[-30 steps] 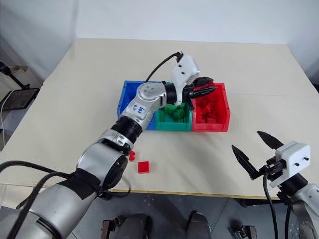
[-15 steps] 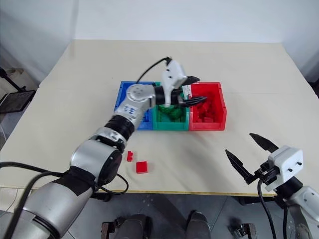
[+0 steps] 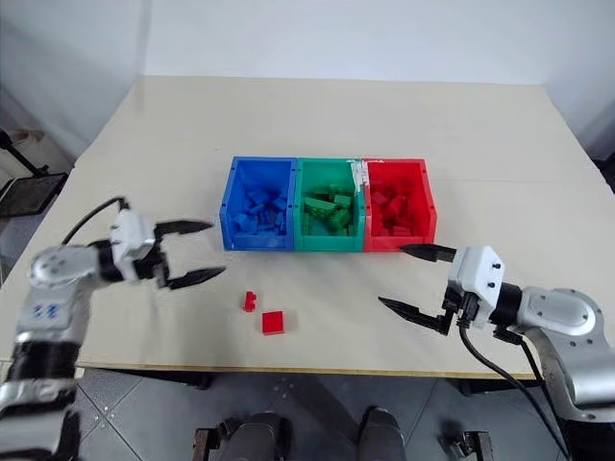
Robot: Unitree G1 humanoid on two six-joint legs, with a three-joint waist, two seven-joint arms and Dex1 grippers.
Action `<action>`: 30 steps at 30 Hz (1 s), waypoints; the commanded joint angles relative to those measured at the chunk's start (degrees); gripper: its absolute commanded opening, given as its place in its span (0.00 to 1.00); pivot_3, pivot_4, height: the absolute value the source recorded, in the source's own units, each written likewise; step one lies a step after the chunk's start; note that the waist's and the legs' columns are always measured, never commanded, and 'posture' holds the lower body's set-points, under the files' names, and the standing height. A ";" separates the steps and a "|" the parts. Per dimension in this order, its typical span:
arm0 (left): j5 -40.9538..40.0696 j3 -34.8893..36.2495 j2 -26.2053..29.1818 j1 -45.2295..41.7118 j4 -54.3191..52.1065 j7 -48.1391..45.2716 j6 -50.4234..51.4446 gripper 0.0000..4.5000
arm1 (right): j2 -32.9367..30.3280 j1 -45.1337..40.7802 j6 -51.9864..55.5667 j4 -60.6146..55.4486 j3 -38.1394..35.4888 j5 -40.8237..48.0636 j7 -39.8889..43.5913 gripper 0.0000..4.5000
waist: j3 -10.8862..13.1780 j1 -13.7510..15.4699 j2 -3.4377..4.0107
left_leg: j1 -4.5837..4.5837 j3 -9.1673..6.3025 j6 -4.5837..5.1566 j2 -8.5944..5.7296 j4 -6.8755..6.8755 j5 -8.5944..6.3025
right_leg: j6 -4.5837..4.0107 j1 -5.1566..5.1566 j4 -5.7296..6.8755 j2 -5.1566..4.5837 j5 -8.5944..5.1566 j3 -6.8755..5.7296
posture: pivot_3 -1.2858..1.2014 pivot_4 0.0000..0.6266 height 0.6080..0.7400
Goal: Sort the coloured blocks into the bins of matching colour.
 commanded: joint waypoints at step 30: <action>9.07 -33.68 5.36 -4.76 -34.99 10.94 41.29 0.99 | -2.32 9.90 0.85 -4.82 -3.74 -1.14 1.09 1.00 | 0.00 0.95 -0.02 | 0.03 0.16 -0.01 -0.02 -0.02 -0.01 | -0.01 -0.01 -0.06 0.02 0.00 0.11 | 0.52 0.24 1.00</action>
